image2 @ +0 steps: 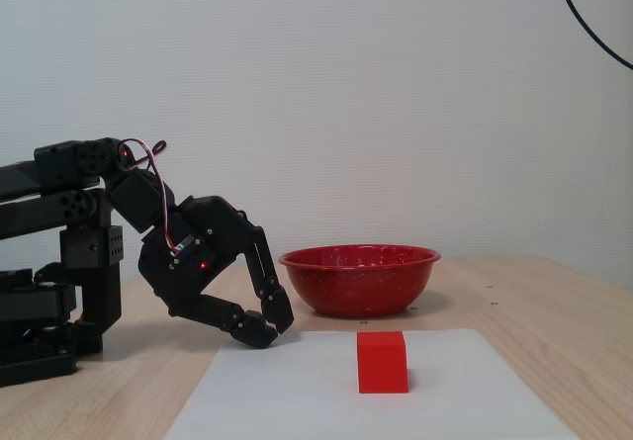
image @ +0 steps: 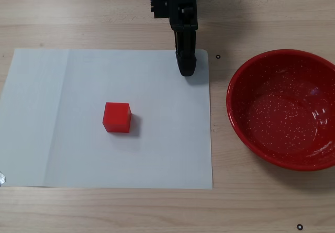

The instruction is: Grasp the red cube and put it in the red bowl.

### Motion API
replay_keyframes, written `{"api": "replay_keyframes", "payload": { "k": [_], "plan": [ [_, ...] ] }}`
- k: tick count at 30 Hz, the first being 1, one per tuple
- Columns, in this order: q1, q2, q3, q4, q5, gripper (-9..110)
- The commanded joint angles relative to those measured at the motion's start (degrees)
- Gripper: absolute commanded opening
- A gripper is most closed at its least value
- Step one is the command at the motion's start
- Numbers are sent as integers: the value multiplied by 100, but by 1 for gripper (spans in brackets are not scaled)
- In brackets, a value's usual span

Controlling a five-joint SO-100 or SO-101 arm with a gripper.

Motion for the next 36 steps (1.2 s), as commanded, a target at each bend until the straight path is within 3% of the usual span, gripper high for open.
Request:
{"api": "replay_keyframes", "payload": {
  "k": [1,36],
  "plan": [
    [141,-62,44,44,211,0],
    [-202,-668,-316,-132,703,0]
  ]
}}
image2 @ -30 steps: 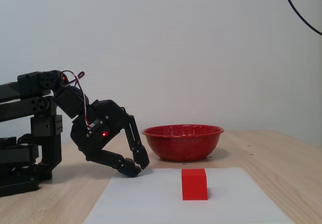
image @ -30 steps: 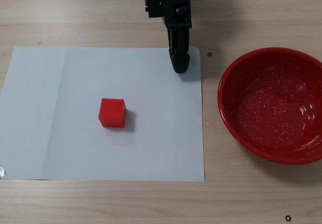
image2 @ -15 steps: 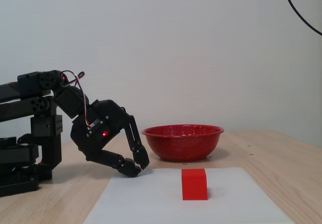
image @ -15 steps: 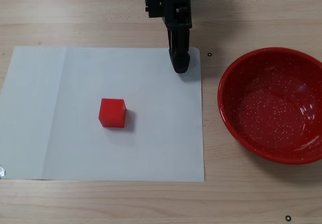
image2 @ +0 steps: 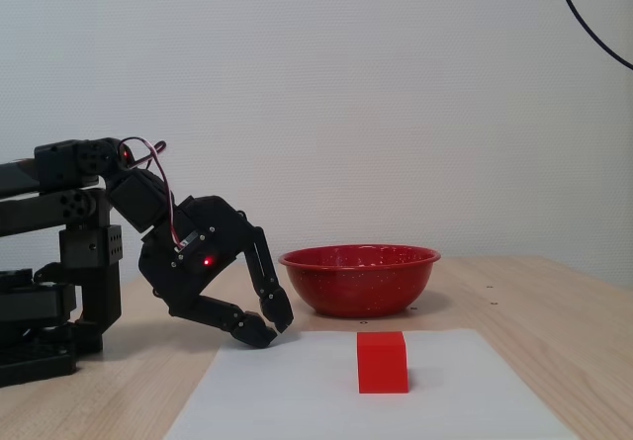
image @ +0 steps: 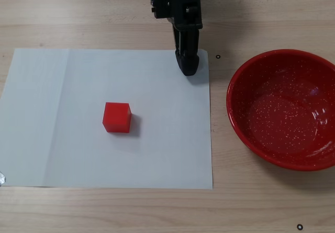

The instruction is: Grasp the red cube and put it in the red bowl.

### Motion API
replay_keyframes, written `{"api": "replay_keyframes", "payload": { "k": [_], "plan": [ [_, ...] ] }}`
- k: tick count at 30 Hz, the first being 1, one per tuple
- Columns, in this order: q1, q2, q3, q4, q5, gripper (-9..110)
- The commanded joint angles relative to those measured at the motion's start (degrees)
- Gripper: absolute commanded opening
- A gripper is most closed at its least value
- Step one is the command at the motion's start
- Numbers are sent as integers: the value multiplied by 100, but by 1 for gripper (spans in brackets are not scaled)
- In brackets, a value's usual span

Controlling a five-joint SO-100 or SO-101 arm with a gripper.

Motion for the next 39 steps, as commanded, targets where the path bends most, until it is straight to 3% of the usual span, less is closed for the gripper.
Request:
{"api": "replay_keyframes", "payload": {
  "k": [1,16,39],
  "plan": [
    [-88,-404,-387,-53,149,0],
    [-563,-1854,-2487,606,606,0],
    [-1626,-5238,-6829,2619,1072,0]
  ]
}}
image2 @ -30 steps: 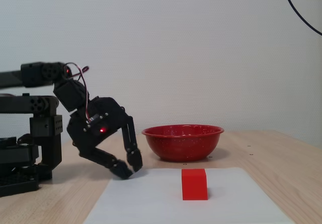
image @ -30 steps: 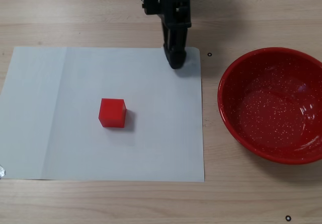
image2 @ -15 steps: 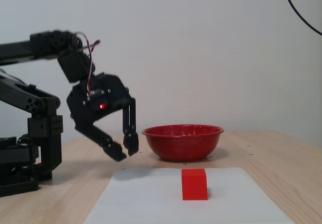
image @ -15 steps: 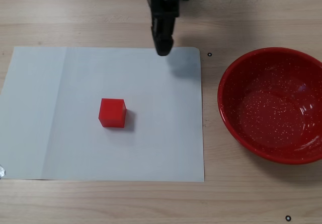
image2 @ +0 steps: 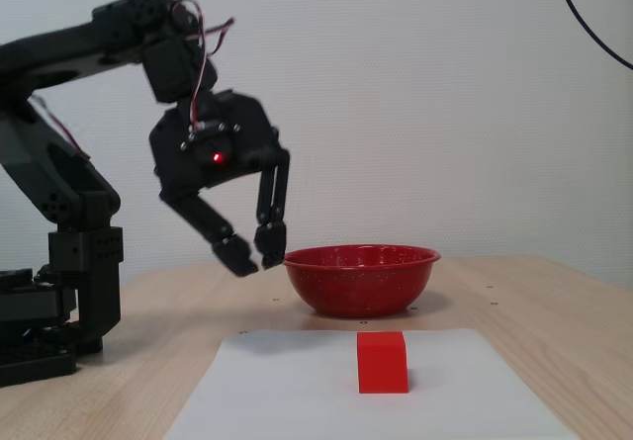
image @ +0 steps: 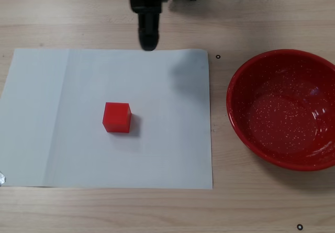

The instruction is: Grasp the red cube and put it in the red bowl.

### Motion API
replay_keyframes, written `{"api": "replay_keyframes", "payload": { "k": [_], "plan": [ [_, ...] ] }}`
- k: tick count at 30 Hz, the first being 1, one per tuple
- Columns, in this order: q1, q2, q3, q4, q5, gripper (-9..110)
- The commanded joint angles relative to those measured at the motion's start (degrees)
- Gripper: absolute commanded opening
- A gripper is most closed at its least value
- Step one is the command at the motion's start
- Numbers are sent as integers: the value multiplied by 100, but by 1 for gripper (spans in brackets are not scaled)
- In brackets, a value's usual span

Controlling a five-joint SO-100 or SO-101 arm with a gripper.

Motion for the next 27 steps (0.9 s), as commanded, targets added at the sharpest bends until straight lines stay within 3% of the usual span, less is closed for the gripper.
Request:
{"api": "replay_keyframes", "payload": {
  "k": [1,11,27],
  "plan": [
    [-97,-193,-853,105,149,0],
    [-519,-1600,-2329,264,650,4],
    [-563,-3841,-5098,976,457,13]
  ]
}}
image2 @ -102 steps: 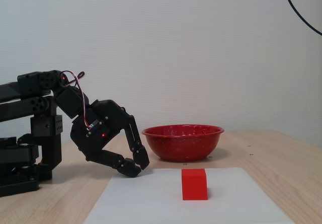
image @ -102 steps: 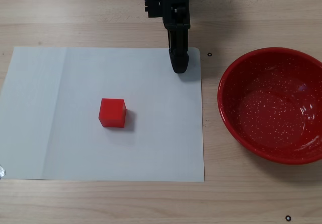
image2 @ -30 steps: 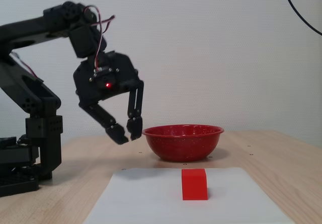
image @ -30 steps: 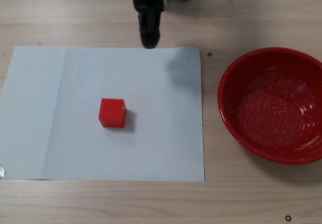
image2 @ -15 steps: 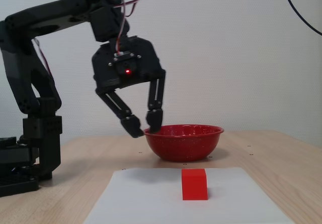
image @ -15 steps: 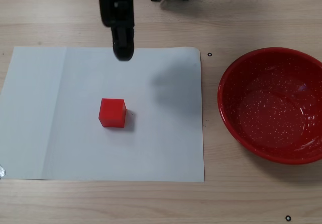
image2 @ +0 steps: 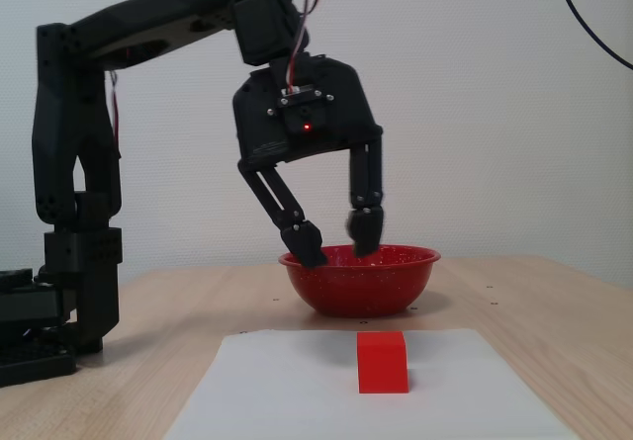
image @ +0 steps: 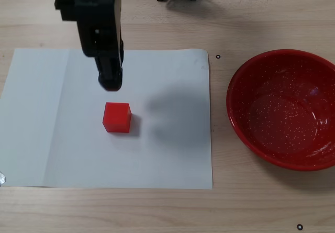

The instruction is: Grasp the red cube and put it in the red bowl.

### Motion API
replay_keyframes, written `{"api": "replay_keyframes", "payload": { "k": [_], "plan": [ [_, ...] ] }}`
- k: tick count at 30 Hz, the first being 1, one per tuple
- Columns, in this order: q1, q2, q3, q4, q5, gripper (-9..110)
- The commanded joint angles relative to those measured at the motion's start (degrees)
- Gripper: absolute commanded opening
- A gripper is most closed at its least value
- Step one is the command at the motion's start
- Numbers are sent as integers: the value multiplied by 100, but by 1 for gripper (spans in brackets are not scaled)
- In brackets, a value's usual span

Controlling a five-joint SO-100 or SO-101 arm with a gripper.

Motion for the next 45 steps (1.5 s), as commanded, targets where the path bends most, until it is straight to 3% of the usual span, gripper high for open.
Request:
{"api": "replay_keyframes", "payload": {
  "k": [1,8,14,22,45],
  "plan": [
    [-35,35,-800,88,-79,15],
    [-79,-729,-1485,299,-176,26],
    [-79,-1248,-1916,510,-316,44],
    [-18,-1696,-2171,536,-431,60],
    [70,-2522,-2593,141,-360,61]
  ]
}}
